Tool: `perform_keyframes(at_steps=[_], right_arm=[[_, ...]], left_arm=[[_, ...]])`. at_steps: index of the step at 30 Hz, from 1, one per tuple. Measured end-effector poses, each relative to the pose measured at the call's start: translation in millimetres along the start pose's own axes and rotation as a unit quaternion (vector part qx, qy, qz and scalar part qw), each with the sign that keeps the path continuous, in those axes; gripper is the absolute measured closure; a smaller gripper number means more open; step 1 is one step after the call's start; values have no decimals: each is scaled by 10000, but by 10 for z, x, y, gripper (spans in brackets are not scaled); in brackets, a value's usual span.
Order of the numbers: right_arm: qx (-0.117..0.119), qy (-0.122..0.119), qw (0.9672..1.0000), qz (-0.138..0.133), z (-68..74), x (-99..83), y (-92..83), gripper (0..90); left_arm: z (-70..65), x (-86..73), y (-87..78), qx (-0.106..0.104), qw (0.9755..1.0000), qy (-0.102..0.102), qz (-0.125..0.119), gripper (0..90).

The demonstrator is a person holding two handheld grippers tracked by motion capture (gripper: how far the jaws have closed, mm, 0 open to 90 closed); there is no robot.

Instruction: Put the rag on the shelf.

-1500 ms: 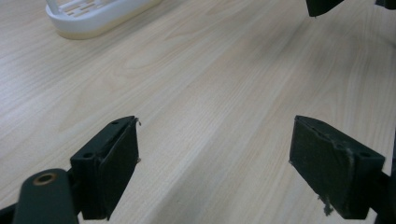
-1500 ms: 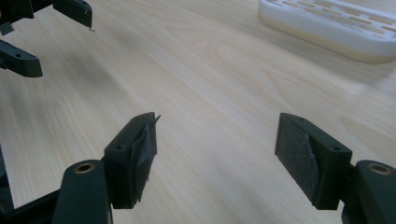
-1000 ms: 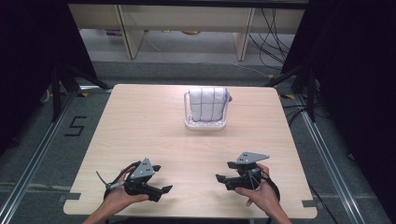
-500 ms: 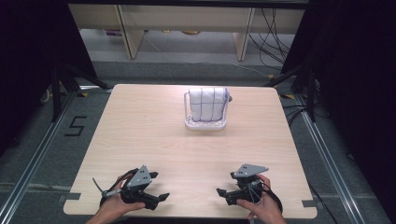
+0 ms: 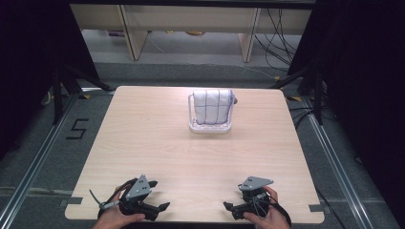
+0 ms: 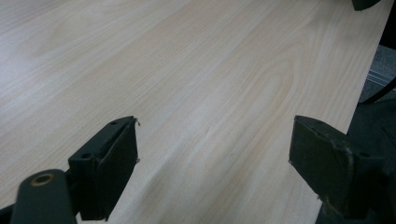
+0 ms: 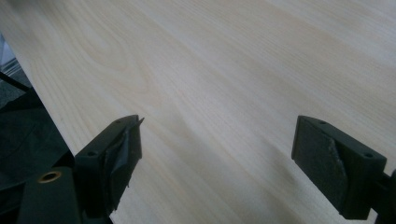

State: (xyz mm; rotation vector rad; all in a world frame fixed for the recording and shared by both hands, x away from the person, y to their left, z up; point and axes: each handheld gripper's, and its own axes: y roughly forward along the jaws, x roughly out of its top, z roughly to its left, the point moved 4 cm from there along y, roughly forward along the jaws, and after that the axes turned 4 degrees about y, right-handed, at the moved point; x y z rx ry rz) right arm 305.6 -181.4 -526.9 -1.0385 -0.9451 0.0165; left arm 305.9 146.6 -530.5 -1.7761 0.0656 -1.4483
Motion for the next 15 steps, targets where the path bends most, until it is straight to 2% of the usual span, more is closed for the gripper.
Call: perform_keyframes(at_steps=[1,2,3,4,5,7,8,9,10,12,13,15], right_arm=[[15,-33,10000,9,-1,-5,-7,168],[18,-95,10000,-13,-9,-8,0,168],[-12,-45,10000,64,-3,-20,-9,168],[-12,-73,10000,36,0,-19,-11,168],[-21,-70,9999,-71,2,-16,5,168],[-46,-74,9999,-61,-1,-17,1,168],[-49,-73,9999,-62,-1,-17,1,168],[-48,-86,9999,-25,-4,-17,-5,168],[-36,-97,9999,24,-5,-17,-14,168],[-25,-65,10000,21,-1,-17,-15,169],[-25,-58,10000,20,-1,-16,-16,168],[-54,-50,10000,35,-6,-21,-11,169]], left_arm=[[10,-7,-7,1,9999,99,50,150],[-17,-1,13,-26,9999,-94,-101,150],[-3,-8,10,7,10000,-52,-59,150],[-4,-9,13,15,9999,-98,-80,150],[13,-19,4,40,10000,-47,9,150],[12,-15,3,11,10000,-34,-25,150],[-4,-7,21,3,9998,-142,-154,150],[22,-17,7,39,10000,7,-20,150],[26,-20,6,43,10000,28,4,150],[7,-18,9,11,10000,-67,-35,150],[26,-25,4,50,10000,4,30,150],[19,-22,8,13,10000,-75,-11,150]])
